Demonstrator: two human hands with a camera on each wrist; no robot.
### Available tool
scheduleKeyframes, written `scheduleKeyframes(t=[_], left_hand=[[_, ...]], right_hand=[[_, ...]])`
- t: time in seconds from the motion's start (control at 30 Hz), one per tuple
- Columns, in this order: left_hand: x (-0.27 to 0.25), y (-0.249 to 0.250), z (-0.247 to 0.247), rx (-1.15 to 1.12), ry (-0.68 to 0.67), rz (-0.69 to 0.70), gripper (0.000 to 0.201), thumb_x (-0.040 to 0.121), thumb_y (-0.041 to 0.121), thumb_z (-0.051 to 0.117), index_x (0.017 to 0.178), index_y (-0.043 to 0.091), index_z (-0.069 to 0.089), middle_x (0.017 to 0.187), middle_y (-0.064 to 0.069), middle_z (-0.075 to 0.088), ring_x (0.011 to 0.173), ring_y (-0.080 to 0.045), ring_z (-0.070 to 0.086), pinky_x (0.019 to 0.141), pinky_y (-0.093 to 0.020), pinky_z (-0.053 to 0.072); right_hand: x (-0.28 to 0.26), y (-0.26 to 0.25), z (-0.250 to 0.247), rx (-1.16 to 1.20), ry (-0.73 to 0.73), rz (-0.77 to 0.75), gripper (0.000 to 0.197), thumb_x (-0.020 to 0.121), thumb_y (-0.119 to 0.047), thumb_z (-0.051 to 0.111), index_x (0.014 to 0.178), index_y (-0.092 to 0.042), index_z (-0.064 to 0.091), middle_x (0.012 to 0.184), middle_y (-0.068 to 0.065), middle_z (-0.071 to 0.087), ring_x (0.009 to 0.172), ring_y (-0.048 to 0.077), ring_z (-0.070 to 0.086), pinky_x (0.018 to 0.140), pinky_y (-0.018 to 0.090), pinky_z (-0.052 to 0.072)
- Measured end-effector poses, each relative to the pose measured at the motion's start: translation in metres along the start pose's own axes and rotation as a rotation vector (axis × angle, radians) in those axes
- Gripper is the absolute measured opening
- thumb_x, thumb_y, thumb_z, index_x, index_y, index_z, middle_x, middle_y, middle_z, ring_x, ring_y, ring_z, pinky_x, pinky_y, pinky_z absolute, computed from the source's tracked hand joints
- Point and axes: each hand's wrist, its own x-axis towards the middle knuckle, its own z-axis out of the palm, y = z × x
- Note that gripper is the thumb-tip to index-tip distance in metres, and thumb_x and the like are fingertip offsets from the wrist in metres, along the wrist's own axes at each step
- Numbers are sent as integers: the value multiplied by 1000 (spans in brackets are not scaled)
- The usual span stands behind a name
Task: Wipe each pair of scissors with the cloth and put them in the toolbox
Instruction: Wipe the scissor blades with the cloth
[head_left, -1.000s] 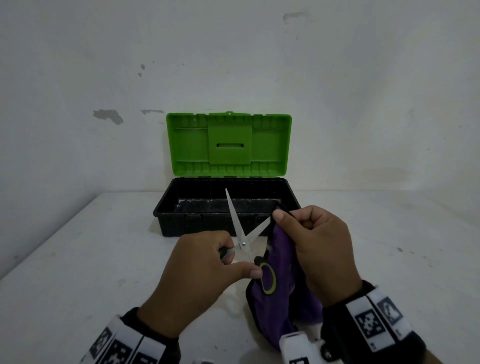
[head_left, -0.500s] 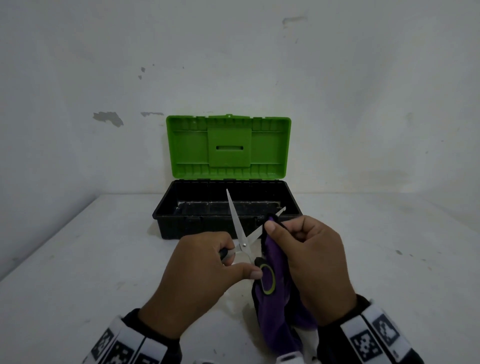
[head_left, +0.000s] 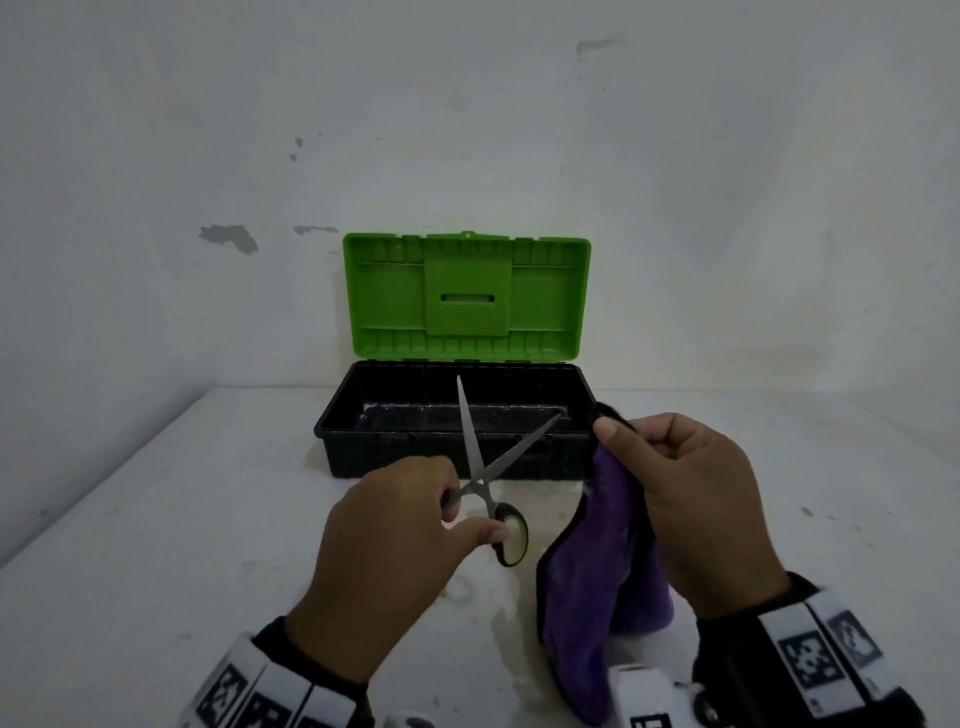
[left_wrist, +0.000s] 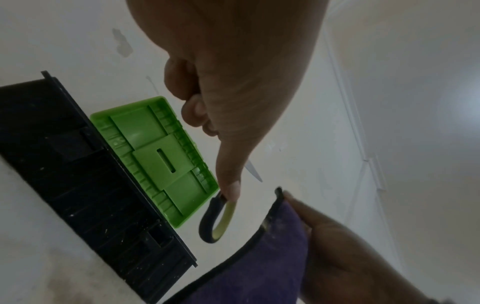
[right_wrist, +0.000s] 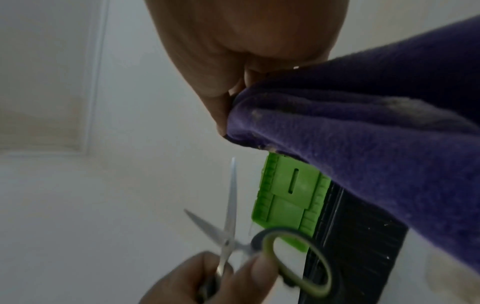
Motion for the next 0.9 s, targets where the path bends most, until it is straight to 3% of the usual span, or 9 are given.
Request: scheduleKeyframes(t=[0.13,0.23,0.3,0.43,0.6,0.67,0.8,0.9], left_hand=[[0,8,7,144,36,41,59,62,63,73,58,36,21,51,13,29,43,-3,26,47,-12,15],[0,12,9,192,-8,51,66,58,58,80,61,36,17,51,14,22,42,-1,19,47,-11,12],[0,13,8,192,-9,94,65,56,52,84,65,34,22,54,14,21,43,2,13,48,-10,9],[-5,13,6,159,72,172,54,59,45,81,67,31,30,60,14,26,46,2,11,51,-8,7],[-8,6,8,179,94,232,45,60,47,83,60,22,45,61,13,28,47,-3,21,52,-7,9],[-7,4,8,178,100,231,47,60,47,84,60,22,44,61,13,28,47,-4,21,51,-7,9],[-6,3,9,174,137,239,43,64,45,81,60,20,46,62,12,29,47,-5,23,51,-7,11],[-6,3,8,187,142,260,42,63,45,81,59,19,48,59,10,32,47,-4,23,52,-6,10]], right_hand=[[-21,1,23,-160,-99,-97,14,79,-19,81,73,-12,71,65,2,74,58,18,70,56,30,58],[-30,7,35,-178,-104,-123,13,82,-20,80,74,-13,71,64,-2,74,54,13,69,49,20,53],[-33,9,40,-156,-109,-105,13,83,-19,78,76,-11,71,64,0,73,51,15,69,46,19,52],[-38,10,48,-144,-111,-87,16,86,-20,76,77,-8,68,63,7,72,47,23,69,46,36,58],[-28,11,42,-244,24,-178,19,82,-26,79,71,-16,67,63,-2,71,53,9,66,50,21,53],[-23,12,40,-265,59,-190,20,82,-29,79,70,-19,67,63,-3,70,56,9,66,53,23,54],[-33,9,44,-223,-47,-179,17,83,-23,78,72,-15,68,64,-2,71,54,7,66,49,15,50],[-27,10,40,-227,-12,-165,19,82,-27,79,71,-16,68,64,-1,72,55,11,68,53,25,56]])
